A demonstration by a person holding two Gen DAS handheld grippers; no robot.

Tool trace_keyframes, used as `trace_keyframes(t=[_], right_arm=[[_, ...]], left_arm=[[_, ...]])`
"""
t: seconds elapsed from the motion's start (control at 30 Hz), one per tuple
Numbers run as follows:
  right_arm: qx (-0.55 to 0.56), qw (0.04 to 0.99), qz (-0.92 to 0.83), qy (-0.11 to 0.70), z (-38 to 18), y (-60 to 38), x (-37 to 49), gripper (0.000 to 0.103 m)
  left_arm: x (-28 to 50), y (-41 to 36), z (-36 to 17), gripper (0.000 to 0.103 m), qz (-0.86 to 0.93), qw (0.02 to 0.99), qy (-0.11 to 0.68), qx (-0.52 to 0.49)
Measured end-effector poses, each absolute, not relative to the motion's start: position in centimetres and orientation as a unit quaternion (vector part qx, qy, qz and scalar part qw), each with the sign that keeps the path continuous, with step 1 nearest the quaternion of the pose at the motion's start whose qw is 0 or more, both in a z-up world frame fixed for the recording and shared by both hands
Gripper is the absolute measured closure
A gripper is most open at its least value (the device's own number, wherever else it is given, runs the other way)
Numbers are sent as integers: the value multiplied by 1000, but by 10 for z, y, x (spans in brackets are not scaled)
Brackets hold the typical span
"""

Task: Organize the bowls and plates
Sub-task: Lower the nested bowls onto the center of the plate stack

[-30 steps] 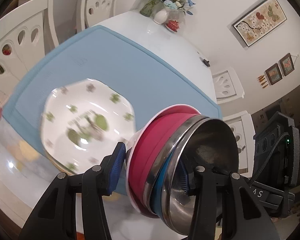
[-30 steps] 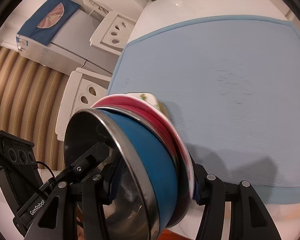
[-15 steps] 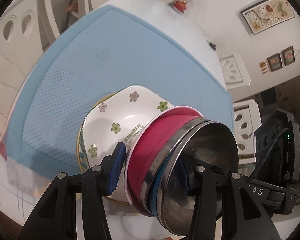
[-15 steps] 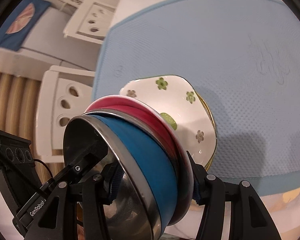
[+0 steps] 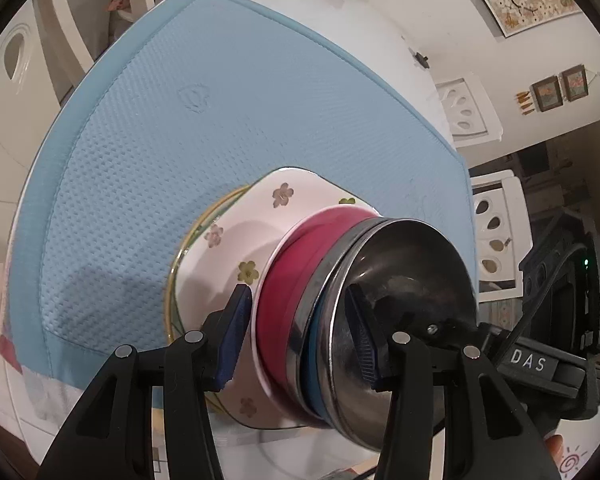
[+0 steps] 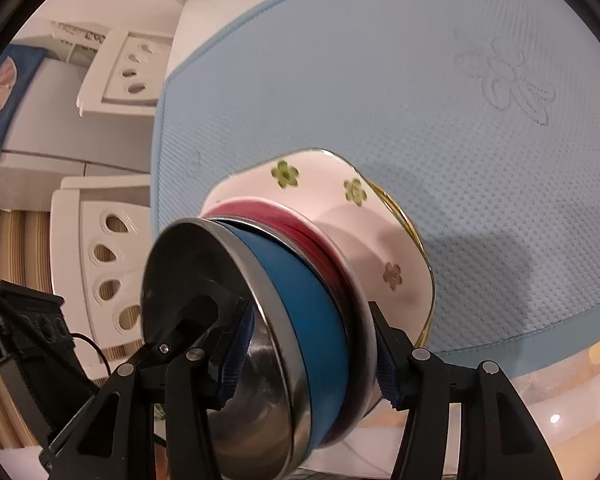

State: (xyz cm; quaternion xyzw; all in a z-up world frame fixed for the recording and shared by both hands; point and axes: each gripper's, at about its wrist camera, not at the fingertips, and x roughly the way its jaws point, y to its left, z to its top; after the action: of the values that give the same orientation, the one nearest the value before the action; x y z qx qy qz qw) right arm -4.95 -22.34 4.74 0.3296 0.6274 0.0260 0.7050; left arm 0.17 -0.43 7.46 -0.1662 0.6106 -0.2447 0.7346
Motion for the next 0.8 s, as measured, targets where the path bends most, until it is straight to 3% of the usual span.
trace_keyframes(t=[0.43,0.8], right_arm=[[343,792,117,491,62,-235,-106,49],[366,793,126,470,48,-244,-114,49]], left_arm=[[-2,9,91,55,-279,750,583,-139],[-7,5,101,55,-280,770,565,-101]])
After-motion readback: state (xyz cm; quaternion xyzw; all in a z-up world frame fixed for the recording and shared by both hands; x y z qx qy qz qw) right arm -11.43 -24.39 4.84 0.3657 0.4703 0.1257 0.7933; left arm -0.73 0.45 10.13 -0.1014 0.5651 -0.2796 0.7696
